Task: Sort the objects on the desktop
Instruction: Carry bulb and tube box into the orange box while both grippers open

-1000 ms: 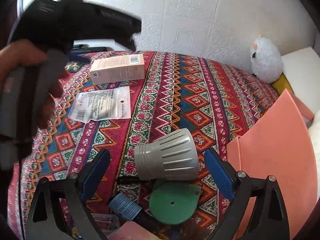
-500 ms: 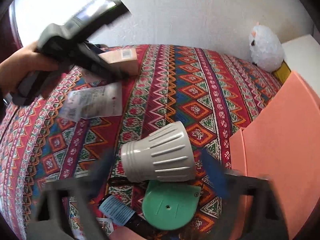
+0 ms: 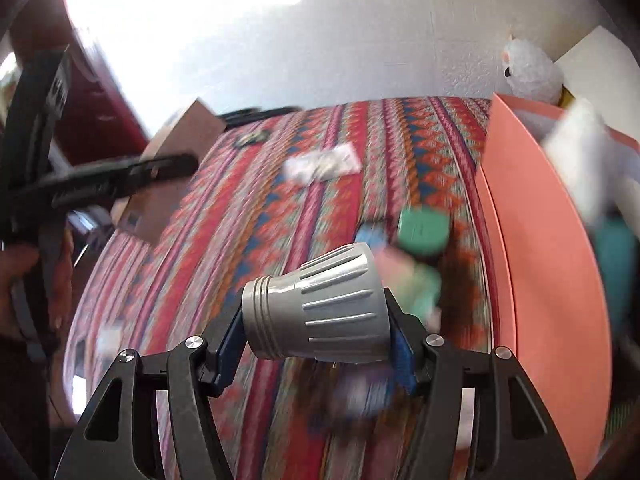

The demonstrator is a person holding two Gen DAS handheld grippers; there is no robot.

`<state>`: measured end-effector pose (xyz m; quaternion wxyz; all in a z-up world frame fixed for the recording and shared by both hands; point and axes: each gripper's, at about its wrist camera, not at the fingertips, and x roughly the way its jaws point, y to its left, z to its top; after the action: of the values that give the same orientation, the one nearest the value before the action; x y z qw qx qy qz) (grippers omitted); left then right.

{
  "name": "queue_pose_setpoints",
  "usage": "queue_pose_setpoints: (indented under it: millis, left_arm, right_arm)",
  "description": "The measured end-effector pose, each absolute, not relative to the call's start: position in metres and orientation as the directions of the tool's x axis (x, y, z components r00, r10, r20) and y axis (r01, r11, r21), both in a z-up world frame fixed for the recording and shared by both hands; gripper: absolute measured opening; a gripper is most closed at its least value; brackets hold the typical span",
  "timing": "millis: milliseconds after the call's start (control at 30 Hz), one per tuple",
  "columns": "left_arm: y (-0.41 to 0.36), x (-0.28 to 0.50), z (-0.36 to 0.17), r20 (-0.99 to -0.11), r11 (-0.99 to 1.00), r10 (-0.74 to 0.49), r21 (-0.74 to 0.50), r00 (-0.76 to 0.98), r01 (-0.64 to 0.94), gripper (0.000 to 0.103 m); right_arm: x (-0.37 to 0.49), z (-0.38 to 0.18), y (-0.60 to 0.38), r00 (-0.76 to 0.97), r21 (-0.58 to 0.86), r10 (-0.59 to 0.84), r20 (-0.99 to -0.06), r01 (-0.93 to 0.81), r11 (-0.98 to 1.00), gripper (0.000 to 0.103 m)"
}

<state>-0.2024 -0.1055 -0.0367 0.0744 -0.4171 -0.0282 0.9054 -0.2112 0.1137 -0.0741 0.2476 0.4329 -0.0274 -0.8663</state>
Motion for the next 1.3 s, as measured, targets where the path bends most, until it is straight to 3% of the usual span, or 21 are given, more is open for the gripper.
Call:
queue_pose_setpoints:
  millis: [200,500,667,967,1200,1300]
  left_arm:
    - [-0.077,-0.077,-0.054,-0.755,-0.973,0.214,-0.218,-0.620,-0.070,0.052]
    - [0.032,-0.017,-0.043,-0.745,-0.935,0.343,-0.214,-0.572,-0.282,0.052]
    - [0.093,-0.056,-0.016,-0.724,-0.914,0.370,-0.171,-0.582,-0.368,0.052]
    - [0.198,-0.134,0.033,-0.683,-0.862,0.416,-0.087,-0.600,-0.499,0.052]
    - [0.261,-0.220,0.015,-0.731,-0.841,0.407,-0.065,-0.548,-0.537,0.052]
    - [0.270,-0.250,-0.005,-0.751,-0.855,0.364,-0.034,-0.552,-0.517,0.060]
  right_arm:
    - [-0.089,-0.067,0.146,-0.482,0.266,-0.453,-0.750,0.407,-0.874,0.064]
    - [0.028,-0.051,0.222,-0.543,0.268,-0.393,-0.742,0.296,-0.917,0.064]
    - [0.053,-0.029,0.280,-0.622,0.253,-0.320,-0.714,0.197,-0.947,0.064]
    - [0.016,0.011,0.372,-0.738,0.231,-0.196,-0.645,0.057,-0.971,0.064]
    - [-0.063,0.028,0.430,-0.778,0.254,-0.166,-0.607,0.008,-0.967,0.064]
    - [-0.110,0.023,0.449,-0.764,0.280,-0.181,-0.619,0.001,-0.960,0.064]
